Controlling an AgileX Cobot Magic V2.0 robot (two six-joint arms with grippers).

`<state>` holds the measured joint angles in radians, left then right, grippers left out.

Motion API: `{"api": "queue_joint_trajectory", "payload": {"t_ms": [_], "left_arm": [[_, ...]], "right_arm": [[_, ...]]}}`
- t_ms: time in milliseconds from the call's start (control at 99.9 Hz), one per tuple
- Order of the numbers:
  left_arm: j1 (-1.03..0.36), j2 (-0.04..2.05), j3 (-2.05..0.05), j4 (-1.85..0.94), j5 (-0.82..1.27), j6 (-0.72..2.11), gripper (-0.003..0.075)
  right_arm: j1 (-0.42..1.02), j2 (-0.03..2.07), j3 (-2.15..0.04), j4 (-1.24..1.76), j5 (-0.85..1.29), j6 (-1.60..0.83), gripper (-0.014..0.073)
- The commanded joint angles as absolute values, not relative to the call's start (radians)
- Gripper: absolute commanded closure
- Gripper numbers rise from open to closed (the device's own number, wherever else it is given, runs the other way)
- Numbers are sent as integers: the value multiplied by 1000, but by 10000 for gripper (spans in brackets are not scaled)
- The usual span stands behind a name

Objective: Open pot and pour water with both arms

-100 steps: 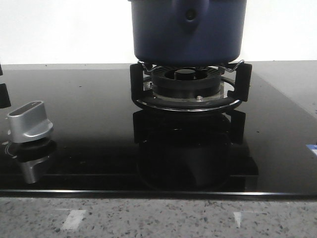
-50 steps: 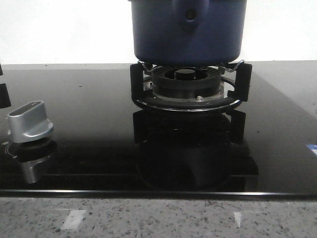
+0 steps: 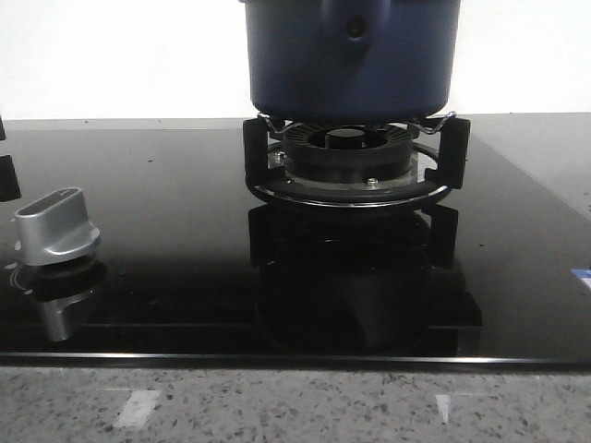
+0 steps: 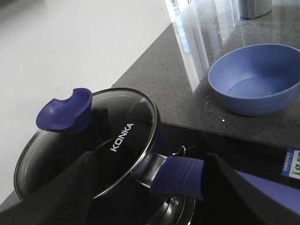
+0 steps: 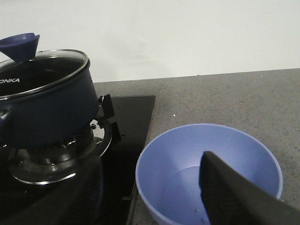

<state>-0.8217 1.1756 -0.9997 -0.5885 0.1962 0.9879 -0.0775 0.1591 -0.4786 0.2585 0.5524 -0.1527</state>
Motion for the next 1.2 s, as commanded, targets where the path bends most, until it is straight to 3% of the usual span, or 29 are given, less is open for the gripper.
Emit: {"api": "queue_joint_trajectory", "payload": {"t_ms": [0, 270, 390, 711, 1031, 1191], "left_arm": [[-836, 1156, -1031, -471, 114, 858, 300], [-829, 1156, -1031, 775, -90, -651, 300], [-798, 1173, -1031, 1103, -242, -1027, 300], [-751, 1204, -1031, 1222, -193, -1103, 300], [-443, 1271, -1031, 1130, -717, -1107, 300], [-403, 1322, -1035, 1142, -784, -1120, 300]], "right_arm": [[-76, 179, -514, 256, 466, -165, 184], [-76, 179, -514, 256, 466, -165, 184], [-76, 179, -514, 256, 466, -165, 184], [-76, 179, -514, 256, 466, -165, 184], [-76, 179, -514, 256, 466, -165, 184], [-76, 179, -514, 256, 466, -165, 184]]}}
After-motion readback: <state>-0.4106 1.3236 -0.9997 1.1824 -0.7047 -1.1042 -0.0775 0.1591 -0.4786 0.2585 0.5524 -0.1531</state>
